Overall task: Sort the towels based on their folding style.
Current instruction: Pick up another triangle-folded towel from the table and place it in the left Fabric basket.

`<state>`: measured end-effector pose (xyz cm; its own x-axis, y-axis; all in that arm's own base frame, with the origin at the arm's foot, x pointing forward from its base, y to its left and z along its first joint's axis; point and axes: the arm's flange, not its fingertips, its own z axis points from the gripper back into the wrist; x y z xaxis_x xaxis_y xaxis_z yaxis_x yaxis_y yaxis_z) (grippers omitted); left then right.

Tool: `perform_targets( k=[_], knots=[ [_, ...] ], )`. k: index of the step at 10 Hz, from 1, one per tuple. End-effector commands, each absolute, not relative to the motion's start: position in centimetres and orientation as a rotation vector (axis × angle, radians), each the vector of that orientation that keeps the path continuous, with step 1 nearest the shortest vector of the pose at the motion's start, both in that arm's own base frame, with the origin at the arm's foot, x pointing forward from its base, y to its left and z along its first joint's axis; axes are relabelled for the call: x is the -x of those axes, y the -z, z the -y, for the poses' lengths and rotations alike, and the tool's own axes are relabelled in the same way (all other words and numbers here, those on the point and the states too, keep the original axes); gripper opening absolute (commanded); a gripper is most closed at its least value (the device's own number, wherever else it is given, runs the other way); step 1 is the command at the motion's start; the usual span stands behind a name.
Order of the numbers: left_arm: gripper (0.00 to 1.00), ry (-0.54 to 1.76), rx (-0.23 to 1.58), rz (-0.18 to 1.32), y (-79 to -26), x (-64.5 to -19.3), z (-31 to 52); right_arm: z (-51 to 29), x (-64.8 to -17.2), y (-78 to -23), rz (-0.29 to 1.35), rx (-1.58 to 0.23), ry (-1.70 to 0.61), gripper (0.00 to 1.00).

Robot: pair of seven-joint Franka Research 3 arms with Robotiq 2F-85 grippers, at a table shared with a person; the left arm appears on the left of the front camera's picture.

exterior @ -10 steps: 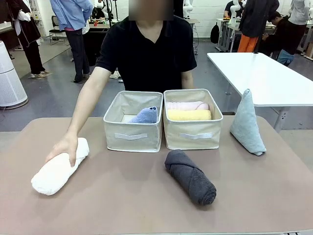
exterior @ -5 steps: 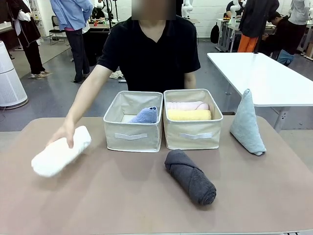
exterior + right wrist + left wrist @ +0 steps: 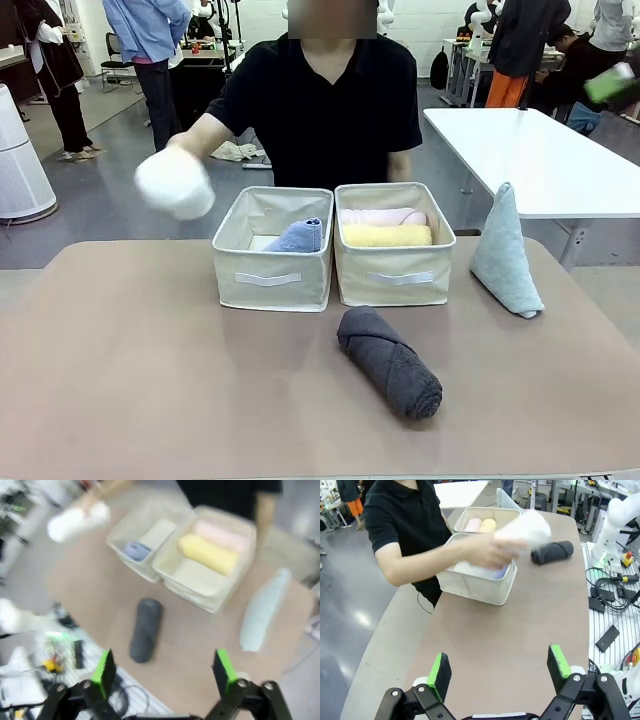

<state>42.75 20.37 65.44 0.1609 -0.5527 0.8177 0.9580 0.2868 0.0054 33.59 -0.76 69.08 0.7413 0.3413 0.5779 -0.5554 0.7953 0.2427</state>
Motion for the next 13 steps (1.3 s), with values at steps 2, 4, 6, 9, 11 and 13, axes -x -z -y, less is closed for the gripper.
perform_targets(
  k=[2, 4, 6, 9, 11, 13],
  knots=[
    [1.00, 1.185, 0.609, 0.831, -65.5, -42.5, -20.3, -0.9, -39.6, -67.8, 0.300, -0.179, -0.343, 1.00],
    [1.00, 1.185, 0.609, 0.831, -65.5, -42.5, -20.3, -1.4, -40.6, -66.5, 0.195, -0.116, -0.311, 1.00],
    [1.00, 1.185, 0.609, 0.831, -65.5, -42.5, -20.3, 0.1, -39.5, -67.2, 0.211, -0.163, -0.333, 1.00],
    [1.00, 1.185, 0.609, 0.831, -65.5, -42.5, -20.3, 4.5, -35.3, -65.6, 0.239, -0.172, -0.436, 1.00],
    [1.00, 1.185, 0.609, 0.831, -65.5, -42.5, -20.3, 14.0, -29.5, -66.9, 0.398, -0.356, -0.391, 1.00],
    [1.00, 1.185, 0.609, 0.831, -65.5, -42.5, -20.3, 15.2, -29.3, -65.4, 0.395, -0.367, -0.372, 1.00]
  ],
)
